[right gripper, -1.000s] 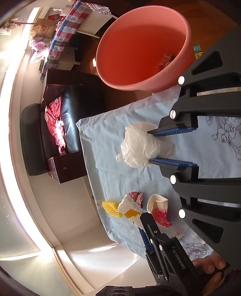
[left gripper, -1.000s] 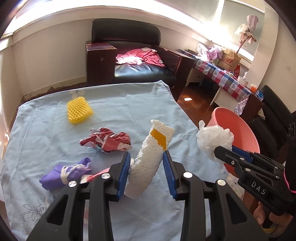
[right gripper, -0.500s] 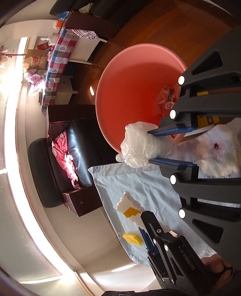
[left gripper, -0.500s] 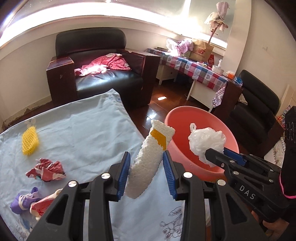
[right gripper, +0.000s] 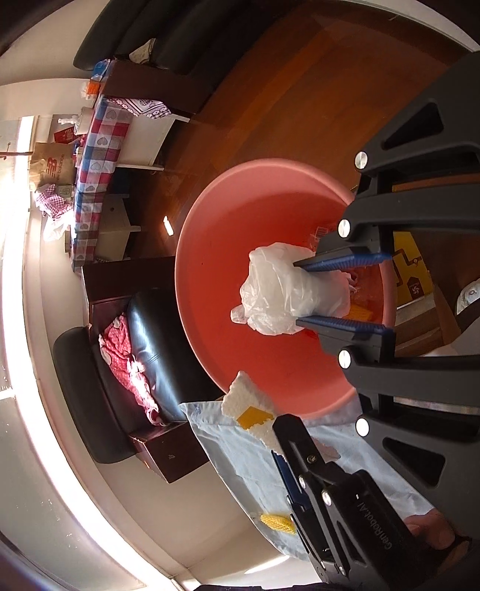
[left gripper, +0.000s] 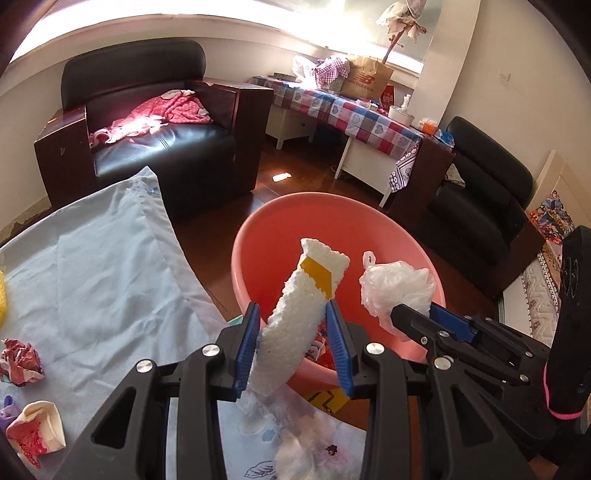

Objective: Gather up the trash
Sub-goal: 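Open both grippers to drop the sleeve and bag into the basin, then move both open grippers back over the remaining trash on the bed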

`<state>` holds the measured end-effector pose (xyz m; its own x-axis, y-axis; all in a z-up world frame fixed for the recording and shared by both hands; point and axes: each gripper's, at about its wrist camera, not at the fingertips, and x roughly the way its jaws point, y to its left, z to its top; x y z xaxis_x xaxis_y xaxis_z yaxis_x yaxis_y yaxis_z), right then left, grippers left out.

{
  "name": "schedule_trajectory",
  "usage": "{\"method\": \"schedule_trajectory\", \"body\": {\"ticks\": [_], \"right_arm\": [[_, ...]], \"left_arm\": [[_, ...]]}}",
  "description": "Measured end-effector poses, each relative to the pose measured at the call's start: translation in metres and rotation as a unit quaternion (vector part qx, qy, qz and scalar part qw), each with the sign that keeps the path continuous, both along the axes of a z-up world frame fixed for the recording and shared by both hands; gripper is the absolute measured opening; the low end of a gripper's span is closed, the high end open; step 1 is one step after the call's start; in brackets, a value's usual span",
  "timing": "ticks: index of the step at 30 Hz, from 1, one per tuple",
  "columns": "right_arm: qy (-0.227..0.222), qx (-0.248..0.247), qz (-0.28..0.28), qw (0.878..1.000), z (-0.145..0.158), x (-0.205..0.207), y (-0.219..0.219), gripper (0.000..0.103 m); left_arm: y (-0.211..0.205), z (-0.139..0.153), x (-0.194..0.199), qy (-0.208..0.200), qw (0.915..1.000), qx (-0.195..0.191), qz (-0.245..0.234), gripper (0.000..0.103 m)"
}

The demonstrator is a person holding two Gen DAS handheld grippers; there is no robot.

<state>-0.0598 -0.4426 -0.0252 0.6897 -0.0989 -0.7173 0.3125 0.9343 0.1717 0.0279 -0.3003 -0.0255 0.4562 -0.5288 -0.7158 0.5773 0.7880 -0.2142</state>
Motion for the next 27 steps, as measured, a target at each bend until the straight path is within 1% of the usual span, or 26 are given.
{"method": "schedule_trajectory", "body": {"ticks": [3,9,11,12,15,19,21,27], "right_arm": [[0.004,0.001,-0.003,1.000,-0.004,0.002,-0.004,0.024],[0.009,-0.004,-0.004,1.000,-0.005,0.007,-0.006,0.025],[0.012,-0.009,-0.013,1.000,-0.007,0.009,-0.006,0.031],[0.013,-0.009,-0.017,1.000,-0.007,0.009,-0.007,0.032],[0.015,-0.004,-0.024,1.000,-0.010,0.009,-0.009,0.035],[0.017,-0.005,-0.029,0.999,-0.010,0.009,-0.011,0.039],[0.015,-0.008,-0.027,0.999,-0.008,0.008,-0.009,0.040],[0.005,-0.017,-0.016,1.000,0.000,0.004,0.001,0.040]], "left_arm": [[-0.009,-0.007,0.003,0.008,0.9999,0.007,-0.004,0.036],[-0.018,-0.013,0.012,0.022,0.9998,0.003,-0.003,0.037],[-0.021,-0.014,0.012,0.024,0.9997,0.000,-0.005,0.038],[-0.021,-0.014,0.013,0.024,0.9997,0.001,-0.003,0.039],[-0.020,-0.013,0.013,0.023,0.9997,0.001,-0.005,0.041],[-0.018,-0.010,0.014,0.019,0.9998,-0.008,-0.003,0.048],[-0.016,-0.007,0.013,0.016,0.9998,-0.012,-0.005,0.050],[-0.007,0.004,0.004,-0.005,0.9998,-0.017,-0.010,0.051]]}}
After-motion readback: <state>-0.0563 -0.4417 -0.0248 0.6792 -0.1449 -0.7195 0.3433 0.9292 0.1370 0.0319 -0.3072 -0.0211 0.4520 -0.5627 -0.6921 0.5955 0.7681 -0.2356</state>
